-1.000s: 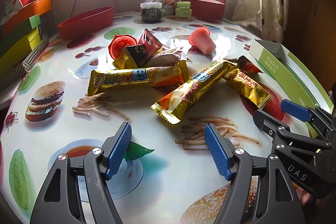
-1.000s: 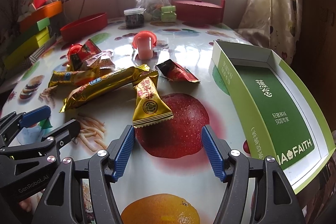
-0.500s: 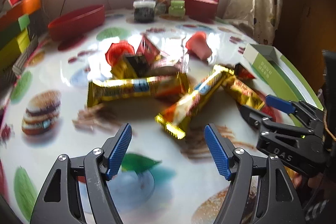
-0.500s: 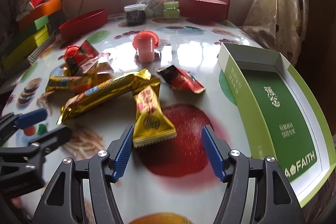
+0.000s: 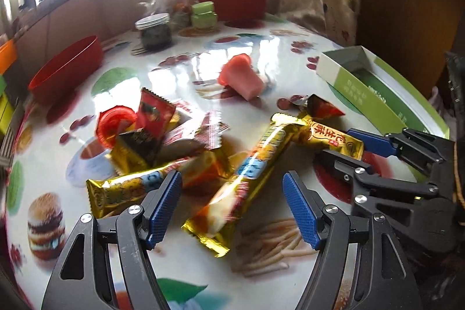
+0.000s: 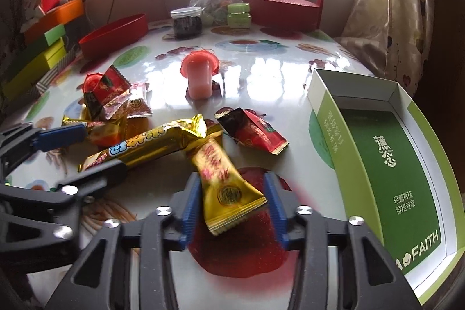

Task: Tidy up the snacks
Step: 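Grasp the gold square candy packet with the right gripper while the left grasps a gold wafer bar, then carry the candy packet over the green box while the left gripper carries its wafer bar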

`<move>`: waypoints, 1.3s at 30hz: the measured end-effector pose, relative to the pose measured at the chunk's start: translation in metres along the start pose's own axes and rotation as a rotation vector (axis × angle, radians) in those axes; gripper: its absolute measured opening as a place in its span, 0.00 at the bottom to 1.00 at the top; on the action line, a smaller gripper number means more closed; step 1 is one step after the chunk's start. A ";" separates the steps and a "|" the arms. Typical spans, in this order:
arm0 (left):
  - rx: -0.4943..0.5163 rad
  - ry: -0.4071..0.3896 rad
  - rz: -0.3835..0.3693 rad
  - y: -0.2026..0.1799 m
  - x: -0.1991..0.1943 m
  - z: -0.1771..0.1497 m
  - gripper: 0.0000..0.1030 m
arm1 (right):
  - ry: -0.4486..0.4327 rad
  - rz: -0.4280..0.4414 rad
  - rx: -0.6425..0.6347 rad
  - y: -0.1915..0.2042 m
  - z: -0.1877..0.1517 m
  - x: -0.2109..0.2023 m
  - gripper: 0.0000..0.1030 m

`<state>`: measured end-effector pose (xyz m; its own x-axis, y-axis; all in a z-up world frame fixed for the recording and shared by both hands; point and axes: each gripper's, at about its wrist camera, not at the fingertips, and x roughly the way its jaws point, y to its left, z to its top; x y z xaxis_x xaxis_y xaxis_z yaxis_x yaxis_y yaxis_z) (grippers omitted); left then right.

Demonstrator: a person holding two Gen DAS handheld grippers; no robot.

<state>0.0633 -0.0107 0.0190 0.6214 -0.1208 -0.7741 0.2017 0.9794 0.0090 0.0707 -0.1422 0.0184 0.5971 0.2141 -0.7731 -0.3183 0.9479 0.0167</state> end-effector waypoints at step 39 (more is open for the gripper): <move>0.080 0.051 -0.055 -0.037 0.012 0.019 0.23 | -0.030 0.084 0.114 -0.034 -0.021 -0.037 0.34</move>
<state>0.0774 -0.0513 0.0217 0.5684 -0.1638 -0.8063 0.2957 0.9552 0.0144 0.0441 -0.1869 0.0331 0.5942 0.2991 -0.7467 -0.2834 0.9466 0.1536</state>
